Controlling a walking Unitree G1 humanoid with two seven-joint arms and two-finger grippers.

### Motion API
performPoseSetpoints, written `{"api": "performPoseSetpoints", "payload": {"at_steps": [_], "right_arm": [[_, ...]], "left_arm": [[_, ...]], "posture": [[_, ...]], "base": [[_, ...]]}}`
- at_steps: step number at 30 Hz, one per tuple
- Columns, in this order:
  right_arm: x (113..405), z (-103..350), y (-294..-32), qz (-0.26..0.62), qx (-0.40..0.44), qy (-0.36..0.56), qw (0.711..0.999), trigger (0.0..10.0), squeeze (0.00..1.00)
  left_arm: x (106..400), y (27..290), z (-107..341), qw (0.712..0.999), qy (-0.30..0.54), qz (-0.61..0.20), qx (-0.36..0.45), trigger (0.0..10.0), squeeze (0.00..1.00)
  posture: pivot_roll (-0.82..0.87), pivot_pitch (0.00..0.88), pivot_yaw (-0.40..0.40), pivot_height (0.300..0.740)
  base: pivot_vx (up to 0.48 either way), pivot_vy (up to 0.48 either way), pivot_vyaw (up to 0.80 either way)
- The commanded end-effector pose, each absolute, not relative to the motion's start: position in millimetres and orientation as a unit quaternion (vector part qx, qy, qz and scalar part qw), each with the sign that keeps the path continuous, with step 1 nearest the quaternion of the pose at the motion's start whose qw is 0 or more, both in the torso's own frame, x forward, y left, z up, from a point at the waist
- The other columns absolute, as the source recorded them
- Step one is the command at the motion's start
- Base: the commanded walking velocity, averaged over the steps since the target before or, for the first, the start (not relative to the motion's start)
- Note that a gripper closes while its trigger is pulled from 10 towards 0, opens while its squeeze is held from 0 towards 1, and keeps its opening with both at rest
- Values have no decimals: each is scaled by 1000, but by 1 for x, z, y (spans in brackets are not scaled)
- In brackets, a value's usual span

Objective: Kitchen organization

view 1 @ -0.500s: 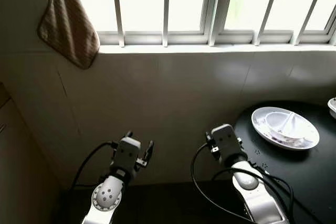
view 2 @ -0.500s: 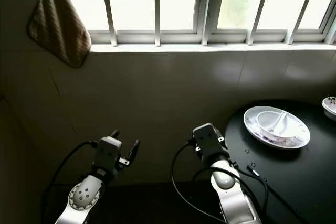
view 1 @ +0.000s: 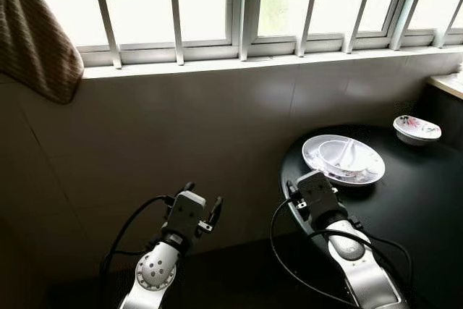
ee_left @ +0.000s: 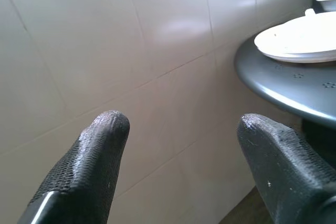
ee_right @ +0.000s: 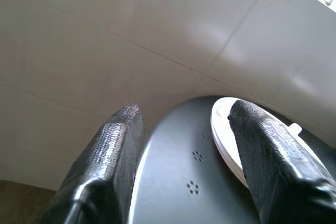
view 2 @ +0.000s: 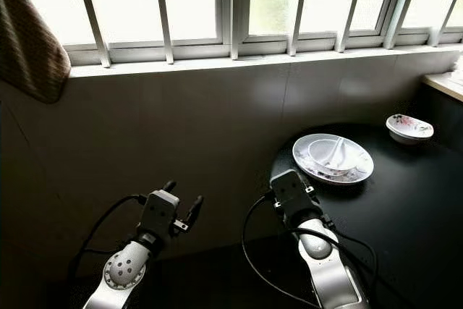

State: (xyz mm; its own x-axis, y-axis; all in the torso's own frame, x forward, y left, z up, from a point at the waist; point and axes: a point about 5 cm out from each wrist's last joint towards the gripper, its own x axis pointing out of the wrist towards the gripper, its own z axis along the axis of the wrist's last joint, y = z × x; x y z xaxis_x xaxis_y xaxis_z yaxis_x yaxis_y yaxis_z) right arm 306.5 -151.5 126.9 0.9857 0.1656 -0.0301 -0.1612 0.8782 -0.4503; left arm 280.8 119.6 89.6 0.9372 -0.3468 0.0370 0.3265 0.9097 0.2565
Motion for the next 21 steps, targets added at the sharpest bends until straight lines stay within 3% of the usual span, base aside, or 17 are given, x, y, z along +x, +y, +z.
{"api": "performPoseSetpoints", "payload": {"at_steps": [1, 10, 14, 17, 21], "right_arm": [[308, 133, -150, 88, -231, -16, 969, 10000, 0], [310, 132, -153, 88, -263, -10, 961, 10000, 0], [310, 130, -159, 78, -267, 6, 960, 10000, 0], [310, 126, -165, 66, -227, 31, 971, 10000, 0], [311, 117, -185, 52, -250, 91, 963, 10000, 0]], "left_arm": [[281, 119, 88, 976, -35, -172, 128, 10000, 0], [281, 121, 90, 979, -41, -167, 114, 10000, 0], [281, 120, 90, 978, -40, -168, 113, 10000, 0], [281, 119, 90, 978, -39, -168, 113, 10000, 0], [281, 119, 90, 979, -38, -168, 111, 10000, 0]], "posture": [[-32, 0, 0, 740], [-31, 0, -3, 740], [-36, 0, -3, 740], [-36, 0, -4, 740], [-35, 0, -5, 740]], "base": [[0, -480, 0], [0, 0, 0], [0, 0, 672], [0, 0, 260], [0, 0, 0]]}}
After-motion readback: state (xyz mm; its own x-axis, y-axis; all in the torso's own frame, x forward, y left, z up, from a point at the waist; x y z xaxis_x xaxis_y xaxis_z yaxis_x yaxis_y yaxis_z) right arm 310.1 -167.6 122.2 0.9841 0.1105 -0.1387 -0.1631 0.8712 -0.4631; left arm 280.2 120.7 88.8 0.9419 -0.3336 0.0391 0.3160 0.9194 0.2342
